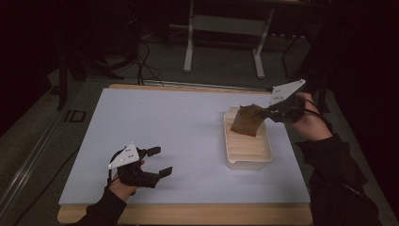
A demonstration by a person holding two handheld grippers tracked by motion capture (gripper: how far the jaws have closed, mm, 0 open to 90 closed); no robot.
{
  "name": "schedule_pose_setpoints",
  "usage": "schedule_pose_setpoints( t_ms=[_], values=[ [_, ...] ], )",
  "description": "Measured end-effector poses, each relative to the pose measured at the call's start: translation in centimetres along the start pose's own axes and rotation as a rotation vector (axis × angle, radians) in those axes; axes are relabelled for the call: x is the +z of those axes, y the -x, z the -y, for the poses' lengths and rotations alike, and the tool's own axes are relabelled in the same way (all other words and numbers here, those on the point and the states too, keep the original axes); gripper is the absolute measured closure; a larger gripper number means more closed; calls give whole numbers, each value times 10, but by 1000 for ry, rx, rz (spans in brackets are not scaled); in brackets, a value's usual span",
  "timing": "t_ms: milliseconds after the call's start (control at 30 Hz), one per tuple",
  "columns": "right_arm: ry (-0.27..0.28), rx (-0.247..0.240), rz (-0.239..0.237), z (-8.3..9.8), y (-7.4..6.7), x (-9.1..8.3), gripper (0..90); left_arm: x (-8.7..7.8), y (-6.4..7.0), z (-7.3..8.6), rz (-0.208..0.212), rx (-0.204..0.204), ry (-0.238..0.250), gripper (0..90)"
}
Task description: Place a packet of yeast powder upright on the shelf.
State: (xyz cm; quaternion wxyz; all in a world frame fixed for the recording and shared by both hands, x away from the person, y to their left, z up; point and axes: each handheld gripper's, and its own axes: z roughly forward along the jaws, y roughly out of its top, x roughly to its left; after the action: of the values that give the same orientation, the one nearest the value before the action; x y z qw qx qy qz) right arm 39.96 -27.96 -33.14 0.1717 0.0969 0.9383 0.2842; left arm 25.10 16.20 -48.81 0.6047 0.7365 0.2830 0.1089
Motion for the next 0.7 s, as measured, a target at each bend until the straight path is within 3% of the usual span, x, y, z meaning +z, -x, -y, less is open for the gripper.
schedule_pose_setpoints(
  t_ms=[400, 700],
  values=[
    [-8, -15, -35, -8, 0, 20, 873, 0, -1, 1, 4, -10, 7, 144],
    [-32, 13, -58, 0, 2, 42, 872, 1, 0, 2, 7, -8, -3, 144]
  ],
)
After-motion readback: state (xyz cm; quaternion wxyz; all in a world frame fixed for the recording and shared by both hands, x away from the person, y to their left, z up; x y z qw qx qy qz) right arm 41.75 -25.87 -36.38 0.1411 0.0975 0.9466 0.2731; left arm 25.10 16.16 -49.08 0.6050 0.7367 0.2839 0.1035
